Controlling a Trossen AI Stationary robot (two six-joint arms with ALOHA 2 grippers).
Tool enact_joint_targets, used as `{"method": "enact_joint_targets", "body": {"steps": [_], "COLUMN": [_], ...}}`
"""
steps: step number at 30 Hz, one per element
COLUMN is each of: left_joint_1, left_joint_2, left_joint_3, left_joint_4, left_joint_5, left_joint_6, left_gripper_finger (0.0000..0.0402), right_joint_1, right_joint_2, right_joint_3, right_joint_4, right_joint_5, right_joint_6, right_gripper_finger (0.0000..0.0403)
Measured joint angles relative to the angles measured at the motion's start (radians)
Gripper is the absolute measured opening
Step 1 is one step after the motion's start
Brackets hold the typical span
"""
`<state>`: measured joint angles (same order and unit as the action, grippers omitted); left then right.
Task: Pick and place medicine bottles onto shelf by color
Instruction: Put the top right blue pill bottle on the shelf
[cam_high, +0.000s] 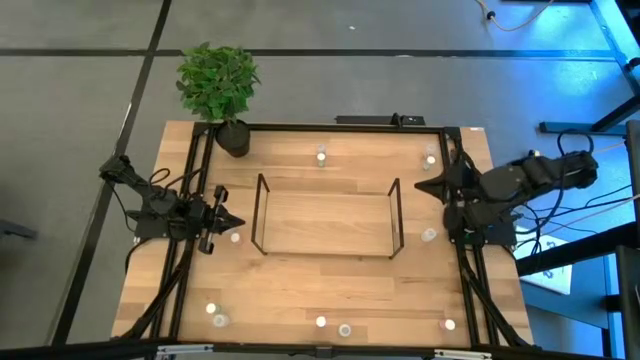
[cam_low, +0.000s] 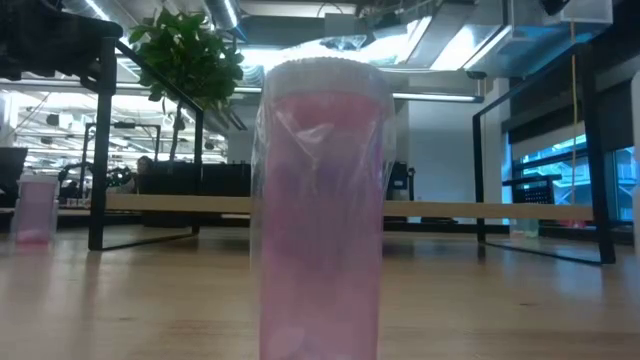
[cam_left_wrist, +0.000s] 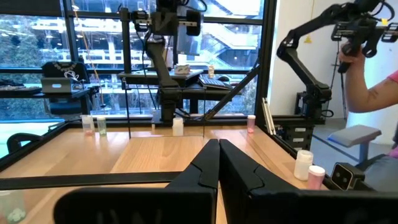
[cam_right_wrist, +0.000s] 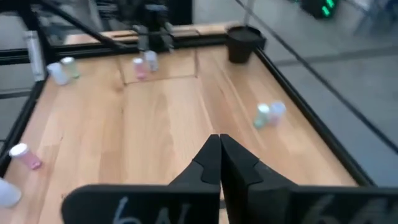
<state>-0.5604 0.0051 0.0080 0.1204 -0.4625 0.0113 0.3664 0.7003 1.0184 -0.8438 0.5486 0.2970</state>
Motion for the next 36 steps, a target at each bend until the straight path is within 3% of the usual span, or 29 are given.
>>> {"method": "enact_joint_targets", "body": {"steps": [4, 9, 18, 29, 36], "left_joint_1": [0.0, 0.0, 0.0, 0.0, 0.0], "left_joint_2": [0.0, 0.0, 0.0, 0.0, 0.0], "left_joint_3": [0.0, 0.0, 0.0, 0.0, 0.0], "left_joint_4": [0.0, 0.0, 0.0, 0.0, 0.0], "left_joint_5": [0.0, 0.0, 0.0, 0.0, 0.0], "left_joint_6": [0.0, 0.0, 0.0, 0.035, 0.112], "left_gripper_finger": [0.0, 0.0, 0.0, 0.0, 0.0], "right_joint_1": [-0.034, -0.111, -0.328, -0.493, -0.508], "right_joint_2": [0.067, 0.165, 0.278, 0.347, 0.4], "right_joint_3": [0.082, 0.156, 0.295, 0.312, 0.312], "right_joint_4": [-0.121, -0.285, -0.511, -0.512, -0.511], "right_joint_5": [-0.001, -0.027, -0.085, -0.344, -0.368], "right_joint_6": [0.117, 0.149, 0.306, 0.099, -0.18], "right_gripper_finger": [0.0, 0.0, 0.0003, 0.005, 0.0061]}}
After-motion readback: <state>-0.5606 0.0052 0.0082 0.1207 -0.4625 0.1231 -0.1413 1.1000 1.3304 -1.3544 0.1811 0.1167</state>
